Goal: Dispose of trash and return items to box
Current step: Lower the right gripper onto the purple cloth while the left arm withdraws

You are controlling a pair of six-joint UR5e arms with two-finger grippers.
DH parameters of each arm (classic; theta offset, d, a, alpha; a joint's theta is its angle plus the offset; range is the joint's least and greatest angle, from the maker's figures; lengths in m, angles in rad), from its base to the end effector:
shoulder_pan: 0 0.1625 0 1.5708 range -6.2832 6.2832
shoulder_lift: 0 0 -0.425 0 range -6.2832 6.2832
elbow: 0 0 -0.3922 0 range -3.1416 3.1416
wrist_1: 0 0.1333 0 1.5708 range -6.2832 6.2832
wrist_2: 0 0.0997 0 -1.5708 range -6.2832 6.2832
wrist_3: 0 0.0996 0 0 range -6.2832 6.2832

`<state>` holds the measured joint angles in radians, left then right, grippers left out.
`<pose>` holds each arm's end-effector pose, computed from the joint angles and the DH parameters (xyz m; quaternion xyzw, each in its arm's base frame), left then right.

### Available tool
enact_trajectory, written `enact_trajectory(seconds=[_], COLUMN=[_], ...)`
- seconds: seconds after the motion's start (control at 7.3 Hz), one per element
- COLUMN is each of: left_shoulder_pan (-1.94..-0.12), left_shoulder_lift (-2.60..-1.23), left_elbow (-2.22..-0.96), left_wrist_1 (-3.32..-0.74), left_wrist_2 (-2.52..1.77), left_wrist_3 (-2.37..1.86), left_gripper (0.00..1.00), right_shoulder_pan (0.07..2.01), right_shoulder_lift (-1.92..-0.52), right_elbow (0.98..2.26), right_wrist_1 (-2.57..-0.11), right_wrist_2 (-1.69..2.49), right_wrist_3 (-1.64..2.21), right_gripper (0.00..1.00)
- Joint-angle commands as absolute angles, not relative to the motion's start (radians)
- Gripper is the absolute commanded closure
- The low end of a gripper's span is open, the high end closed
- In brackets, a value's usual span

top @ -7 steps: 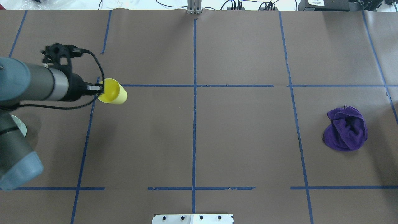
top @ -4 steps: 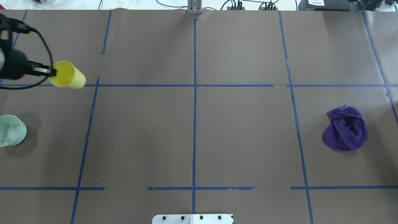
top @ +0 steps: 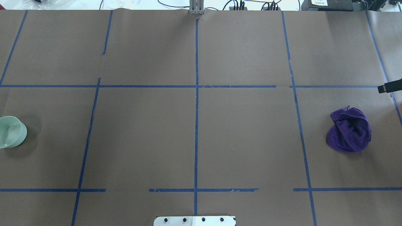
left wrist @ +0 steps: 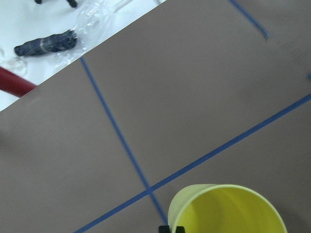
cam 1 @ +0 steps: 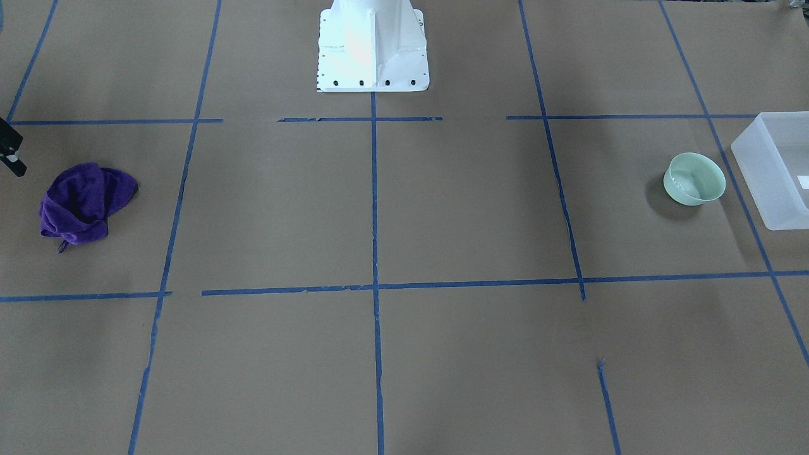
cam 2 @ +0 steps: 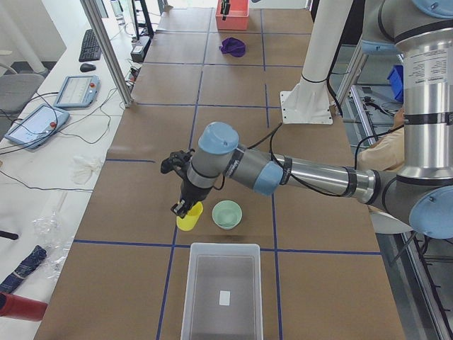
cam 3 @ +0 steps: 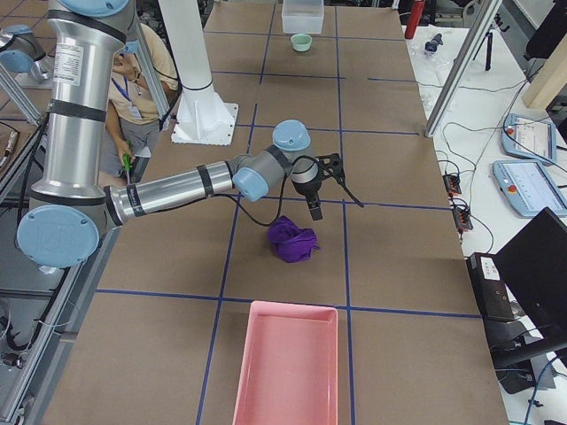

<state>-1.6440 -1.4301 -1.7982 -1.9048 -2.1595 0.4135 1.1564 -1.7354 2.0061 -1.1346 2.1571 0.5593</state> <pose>-0.1111 -0.4490 0.5842 0.2623 0.2272 0.2182 0.9121 -0.1048 -0.4324 0.4752 0.1660 -0.3946 -0.0347 0.9030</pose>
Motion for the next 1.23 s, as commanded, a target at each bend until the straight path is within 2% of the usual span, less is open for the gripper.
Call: enact_trajectory(seconds=[0.0, 0.14, 0.41, 0.82, 1.1], left_shoulder_pan=[-1.69, -1.683, -1.658, -1.519, -1.467], left_shoulder_lift=[-1.382, -1.352, -1.222, -1.181, -1.178], left_elbow=[-1.603, -1.544, -1.537, -1.523, -1.484], left_wrist_1=[-2.161, -2.321, -2.452, -2.479, -2.48], left_wrist_2=[-2.166, -2.184, -2.285, -2.341, -2.341], left_wrist_3=[0.45, 0.323, 0.313, 0.313, 0.389], left_gripper=[1.0, 1.0, 1.0, 1.0, 0.71], right_shoulder_pan=[1.123, 1.123, 1.123, 1.123, 1.123], right_shoulder_lift=[-1.74, -1.741, -1.744, -1.749, -1.755], right_elbow=[2.003, 1.997, 1.955, 1.891, 1.891], right_wrist_1=[-1.109, -1.109, -1.044, -0.945, -0.945], right_wrist_2=[2.134, 2.134, 2.134, 2.135, 2.135], right_wrist_3=[0.58, 0.577, 0.575, 0.574, 0.572], right_gripper=[0.0, 0.0, 0.0, 0.0, 0.0])
